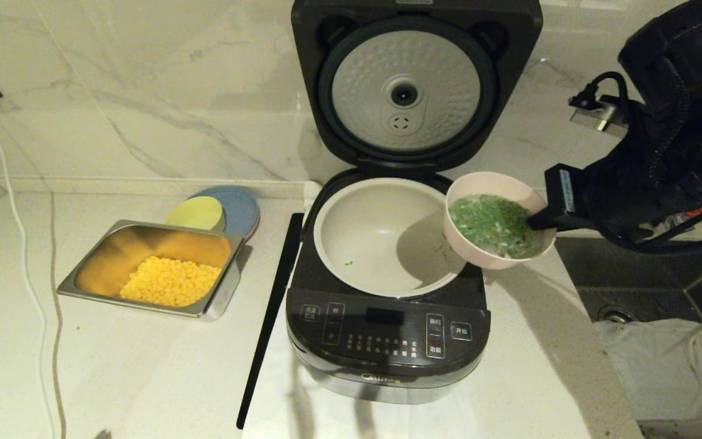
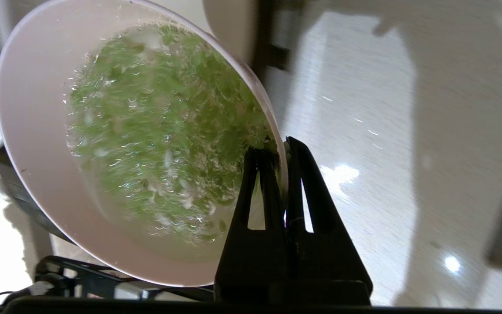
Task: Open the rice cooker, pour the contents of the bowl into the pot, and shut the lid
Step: Pour the water from the bowl into the rice cooker
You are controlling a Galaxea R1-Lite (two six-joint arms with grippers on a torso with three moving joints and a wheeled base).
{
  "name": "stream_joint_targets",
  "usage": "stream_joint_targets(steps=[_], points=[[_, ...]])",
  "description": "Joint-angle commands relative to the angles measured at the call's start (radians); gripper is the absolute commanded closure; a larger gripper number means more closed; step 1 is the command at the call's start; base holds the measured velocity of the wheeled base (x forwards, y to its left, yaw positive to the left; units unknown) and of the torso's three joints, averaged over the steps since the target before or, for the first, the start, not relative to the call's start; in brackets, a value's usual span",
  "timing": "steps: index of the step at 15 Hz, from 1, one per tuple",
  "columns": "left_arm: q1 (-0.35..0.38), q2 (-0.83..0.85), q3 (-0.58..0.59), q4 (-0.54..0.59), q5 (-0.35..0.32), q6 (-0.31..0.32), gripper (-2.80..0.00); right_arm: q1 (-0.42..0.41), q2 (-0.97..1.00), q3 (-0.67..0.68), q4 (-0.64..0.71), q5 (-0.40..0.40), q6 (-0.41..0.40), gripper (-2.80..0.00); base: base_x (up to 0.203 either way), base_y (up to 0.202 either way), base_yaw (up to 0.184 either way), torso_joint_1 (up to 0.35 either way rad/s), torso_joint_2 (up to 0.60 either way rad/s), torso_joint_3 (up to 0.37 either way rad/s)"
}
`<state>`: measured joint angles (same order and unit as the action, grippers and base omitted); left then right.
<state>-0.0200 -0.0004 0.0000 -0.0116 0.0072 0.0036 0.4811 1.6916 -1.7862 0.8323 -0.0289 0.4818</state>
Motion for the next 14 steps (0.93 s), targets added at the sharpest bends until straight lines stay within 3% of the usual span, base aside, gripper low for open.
stream_joint_targets(steps=[1,6,14], points=[[0.0,-0.001,0.009,-0.001,0.001,0.001,0.0,0.056,0.096,-0.071,0.005,-0.006,0.024,0.0,0.0,0.0,0.0,0.0,0.0,0.0],[0.0,-0.001,0.009,-0.001,0.001,0.0,0.0,0.141,0.204,-0.151,-0.046,-0.059,0.063,0.0,0.0,0.0,0.0,0.0,0.0,0.0],[0.0,-0.001,0.009,-0.001,0.001,-0.001,0.0,0.179,0.264,-0.151,-0.145,-0.115,0.064,0.0,0.0,0.0,0.0,0.0,0.0,0.0]])
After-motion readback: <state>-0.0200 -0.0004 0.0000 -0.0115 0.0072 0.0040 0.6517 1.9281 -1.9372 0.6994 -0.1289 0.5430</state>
